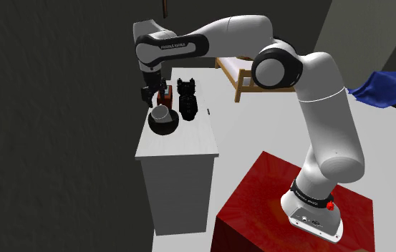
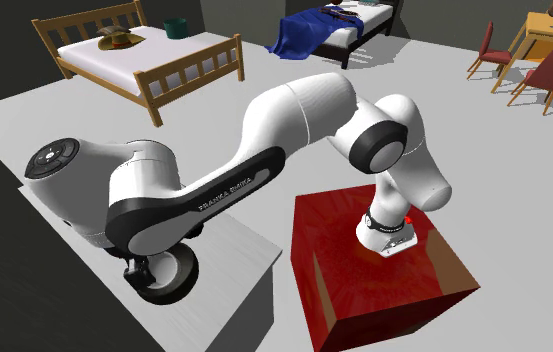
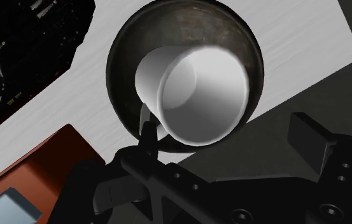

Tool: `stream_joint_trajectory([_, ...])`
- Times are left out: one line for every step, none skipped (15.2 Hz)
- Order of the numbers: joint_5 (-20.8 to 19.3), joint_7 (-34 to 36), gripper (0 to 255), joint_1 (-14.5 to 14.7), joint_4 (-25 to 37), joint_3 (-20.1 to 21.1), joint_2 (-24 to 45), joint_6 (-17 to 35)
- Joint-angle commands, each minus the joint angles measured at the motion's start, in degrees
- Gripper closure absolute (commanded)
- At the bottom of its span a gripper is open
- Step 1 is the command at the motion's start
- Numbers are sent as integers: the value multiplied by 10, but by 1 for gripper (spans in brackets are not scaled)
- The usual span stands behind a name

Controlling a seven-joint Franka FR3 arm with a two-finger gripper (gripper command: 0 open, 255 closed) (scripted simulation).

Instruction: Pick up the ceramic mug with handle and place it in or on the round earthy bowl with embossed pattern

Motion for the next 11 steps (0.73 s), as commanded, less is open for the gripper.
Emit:
stream_joint_trajectory([0,-2,0,0,30,0,0,-30])
stream_joint_trajectory([0,-2,0,1,56,0,4,-52])
stream_joint_trajectory([1,-3,0,1,79,0,9,-70])
stream_joint_trajectory([1,-3,0,1,79,0,9,-70])
stream_joint_trajectory([1,-3,0,1,79,0,9,-70])
stream_joint_trajectory([1,-3,0,1,79,0,9,-70])
stream_joint_trajectory([1,-3,0,1,79,0,9,-70])
stream_joint_trajectory([1,-3,0,1,79,0,9,-70])
stream_joint_trajectory([1,-3,0,1,79,0,9,-70])
stream_joint_trajectory([1,-3,0,1,79,0,9,-70])
stream_joint_trajectory([1,-3,0,1,79,0,9,-70])
